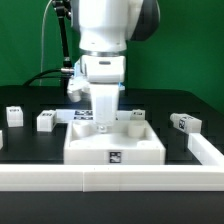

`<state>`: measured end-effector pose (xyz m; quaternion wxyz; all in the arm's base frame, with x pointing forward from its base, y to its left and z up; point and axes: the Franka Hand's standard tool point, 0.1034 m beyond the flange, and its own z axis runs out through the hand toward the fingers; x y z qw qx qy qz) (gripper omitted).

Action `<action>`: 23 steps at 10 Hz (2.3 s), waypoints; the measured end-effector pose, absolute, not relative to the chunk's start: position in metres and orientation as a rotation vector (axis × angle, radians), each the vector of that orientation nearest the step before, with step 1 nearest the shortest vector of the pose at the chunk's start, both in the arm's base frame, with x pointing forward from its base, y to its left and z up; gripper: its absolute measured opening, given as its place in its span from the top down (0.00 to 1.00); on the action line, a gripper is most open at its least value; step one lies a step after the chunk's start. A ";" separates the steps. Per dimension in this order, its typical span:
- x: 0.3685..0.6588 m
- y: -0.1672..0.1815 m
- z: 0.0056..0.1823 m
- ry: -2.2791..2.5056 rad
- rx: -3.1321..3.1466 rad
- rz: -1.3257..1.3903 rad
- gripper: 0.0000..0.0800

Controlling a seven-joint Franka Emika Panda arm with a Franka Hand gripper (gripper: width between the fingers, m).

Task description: Assemble one leg

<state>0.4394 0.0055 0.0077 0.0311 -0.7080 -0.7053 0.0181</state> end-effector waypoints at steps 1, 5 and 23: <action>0.446 0.016 0.007 -2.171 -2.186 0.042 0.92; 0.474 0.053 0.007 -2.153 -2.215 0.004 0.92; 0.482 0.077 0.058 -2.102 -2.323 0.009 0.19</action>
Offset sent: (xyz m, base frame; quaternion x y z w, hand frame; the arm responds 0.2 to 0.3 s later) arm 0.0294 0.0407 -0.0118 -0.0168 0.0054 0.0091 0.9998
